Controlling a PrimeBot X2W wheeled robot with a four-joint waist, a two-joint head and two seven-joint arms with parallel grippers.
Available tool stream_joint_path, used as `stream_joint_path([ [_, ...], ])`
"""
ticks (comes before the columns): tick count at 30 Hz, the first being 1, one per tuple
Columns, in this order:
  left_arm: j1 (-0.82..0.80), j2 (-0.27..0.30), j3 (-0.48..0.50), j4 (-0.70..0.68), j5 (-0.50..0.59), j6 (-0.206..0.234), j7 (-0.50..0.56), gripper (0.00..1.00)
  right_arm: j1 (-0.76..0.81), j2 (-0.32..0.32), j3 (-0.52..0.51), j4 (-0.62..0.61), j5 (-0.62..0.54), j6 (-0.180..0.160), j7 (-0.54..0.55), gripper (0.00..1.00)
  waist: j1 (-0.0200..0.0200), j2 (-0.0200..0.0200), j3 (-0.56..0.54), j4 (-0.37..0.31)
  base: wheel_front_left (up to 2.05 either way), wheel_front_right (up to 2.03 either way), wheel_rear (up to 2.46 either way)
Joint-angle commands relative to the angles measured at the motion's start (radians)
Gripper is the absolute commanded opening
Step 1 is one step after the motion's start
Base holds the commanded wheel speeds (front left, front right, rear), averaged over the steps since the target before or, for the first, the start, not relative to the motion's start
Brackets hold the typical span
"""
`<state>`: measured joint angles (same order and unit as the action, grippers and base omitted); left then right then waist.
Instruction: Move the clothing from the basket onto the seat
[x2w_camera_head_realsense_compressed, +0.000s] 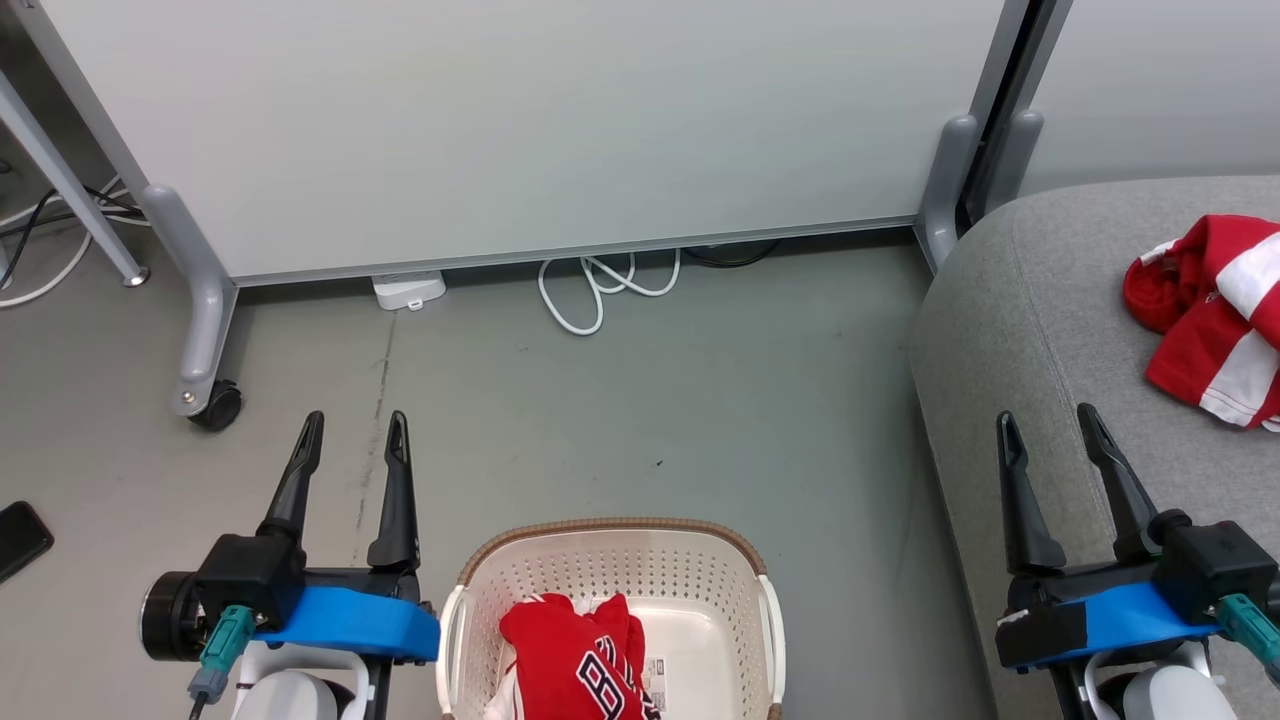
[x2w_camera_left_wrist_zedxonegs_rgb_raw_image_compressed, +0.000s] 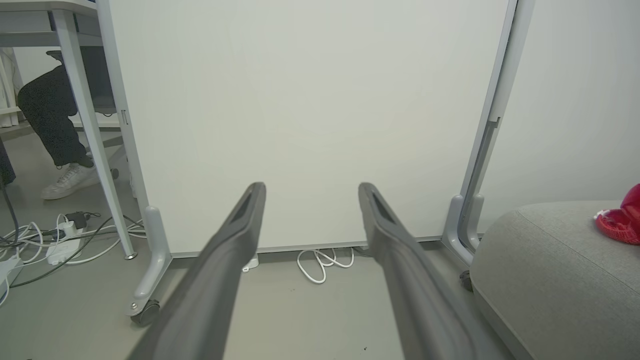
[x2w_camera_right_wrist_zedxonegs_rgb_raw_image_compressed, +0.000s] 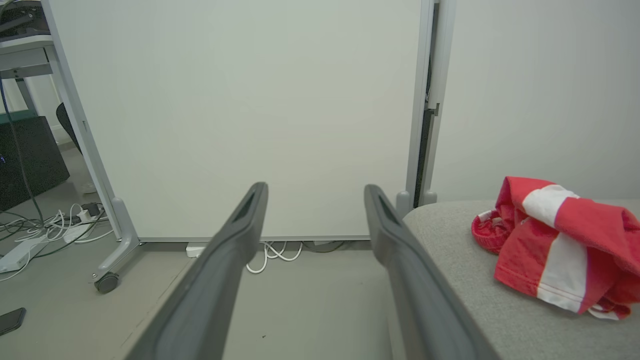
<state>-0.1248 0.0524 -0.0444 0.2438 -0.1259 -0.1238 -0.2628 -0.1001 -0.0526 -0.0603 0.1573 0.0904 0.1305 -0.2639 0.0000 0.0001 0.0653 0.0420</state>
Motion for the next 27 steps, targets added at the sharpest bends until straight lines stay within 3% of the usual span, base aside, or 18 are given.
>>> stream_joint_path([
  [1, 0.003, -0.001, 0.005, 0.002, 0.006, -0.003, -0.003, 1.00, 0.009, 0.003, -0.001, 0.002, 0.001, 0.001, -0.001, 1.00, 0.0000, -0.0001, 0.001, 0.000, 0.00, 0.00, 0.00],
  [17, -0.025, -0.002, -0.001, 0.012, 0.016, -0.007, -0.003, 1.00, -0.008, 0.003, 0.002, 0.004, 0.029, 0.001, -0.001, 1.00, 0.0000, -0.0001, 0.015, 0.000, 0.00, 0.00, 0.00],
  [22, -0.069, 0.015, -0.045, 0.037, 0.030, -0.007, -0.003, 1.00, -0.023, 0.003, 0.004, -0.005, 0.030, 0.001, -0.001, 1.00, 0.0000, -0.0001, 0.036, -0.006, 0.00, 0.00, 0.00],
  [27, -0.142, 0.068, -0.159, 0.088, 0.001, -0.006, -0.003, 1.00, -0.058, 0.003, 0.002, -0.015, 0.015, 0.001, -0.001, 1.00, 0.0000, -0.0001, 0.078, -0.019, 0.00, 0.00, 0.00],
])
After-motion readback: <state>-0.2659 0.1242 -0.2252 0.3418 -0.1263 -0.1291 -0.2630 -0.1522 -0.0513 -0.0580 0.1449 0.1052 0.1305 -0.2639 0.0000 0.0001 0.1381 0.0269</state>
